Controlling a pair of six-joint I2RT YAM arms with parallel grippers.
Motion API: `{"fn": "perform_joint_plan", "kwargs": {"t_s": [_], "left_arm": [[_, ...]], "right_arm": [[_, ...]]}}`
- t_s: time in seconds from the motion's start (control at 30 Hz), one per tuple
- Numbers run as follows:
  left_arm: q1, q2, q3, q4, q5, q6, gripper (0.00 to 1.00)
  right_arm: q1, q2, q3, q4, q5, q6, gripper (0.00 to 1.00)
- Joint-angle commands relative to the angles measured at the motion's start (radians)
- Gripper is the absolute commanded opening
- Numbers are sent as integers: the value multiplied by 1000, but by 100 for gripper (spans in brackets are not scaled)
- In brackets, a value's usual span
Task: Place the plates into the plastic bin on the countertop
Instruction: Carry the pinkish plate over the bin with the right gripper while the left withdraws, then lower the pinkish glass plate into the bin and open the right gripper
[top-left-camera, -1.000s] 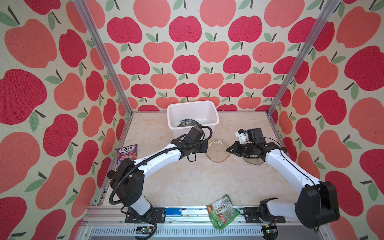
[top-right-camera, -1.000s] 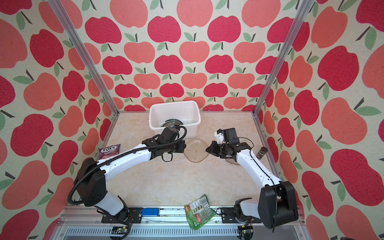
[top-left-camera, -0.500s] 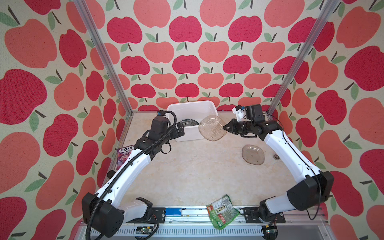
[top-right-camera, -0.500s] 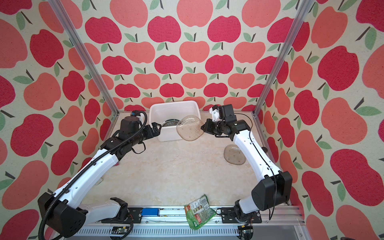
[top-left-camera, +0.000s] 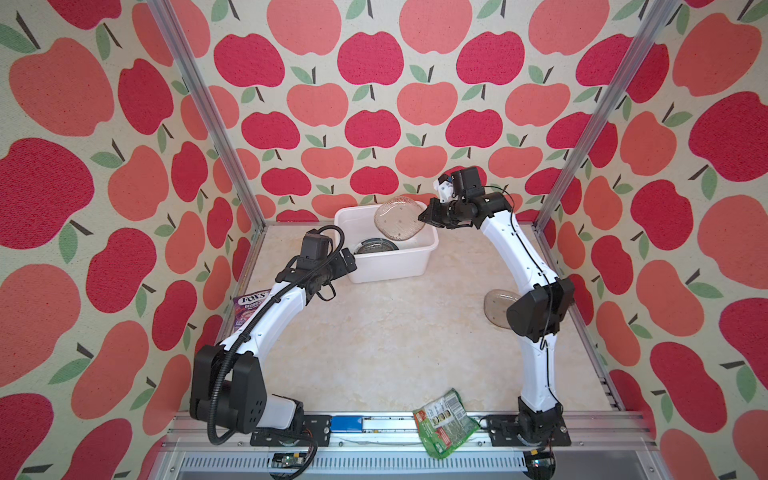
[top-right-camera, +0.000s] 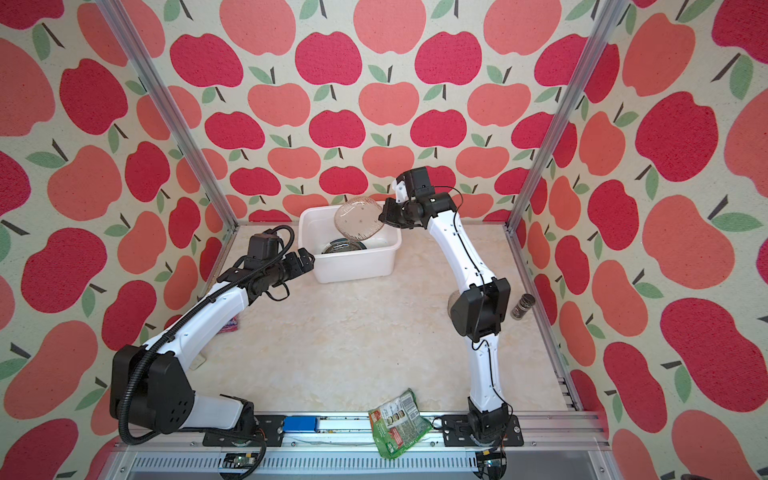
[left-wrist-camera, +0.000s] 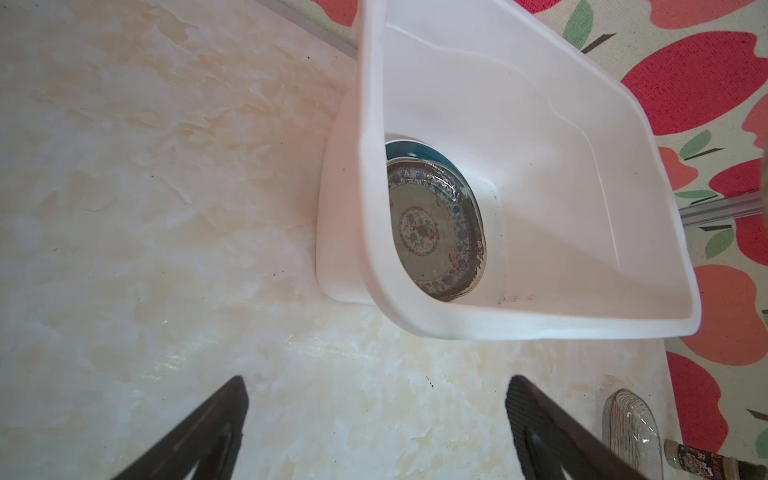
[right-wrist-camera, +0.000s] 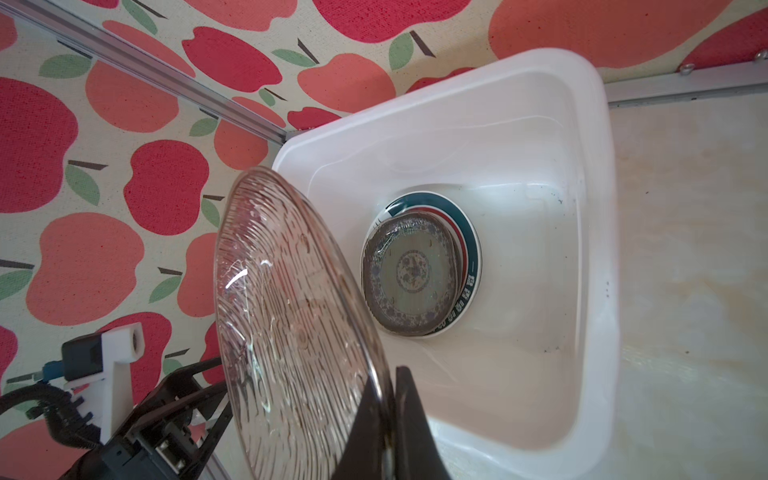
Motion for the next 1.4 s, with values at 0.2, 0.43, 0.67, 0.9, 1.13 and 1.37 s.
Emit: {"fn": "perform_joint_plan", "kwargs": {"t_s": [0.2,0.43,0.67,0.9,1.13,1.37], "left_arm": [[48,211,138,75,126,-9,99],[46,180,137,138,146,-27,99],[74,225,186,161,125,-33,99],[91,406,320,178,190,-52,97],[92,462,357,166,211,-49,68],[79,393,302,160,227,-49,2]], "right_arm": [[5,140,183,-134,20,-19,0],[-15,143,147,-83,-23,6,0],[-41,194,166,-15,-84,65,0],[-32,240,212,-7,-92,86,0],[-23,247,213,-21,-86,81,0],[0,241,211,-55,-66,55,0]]}}
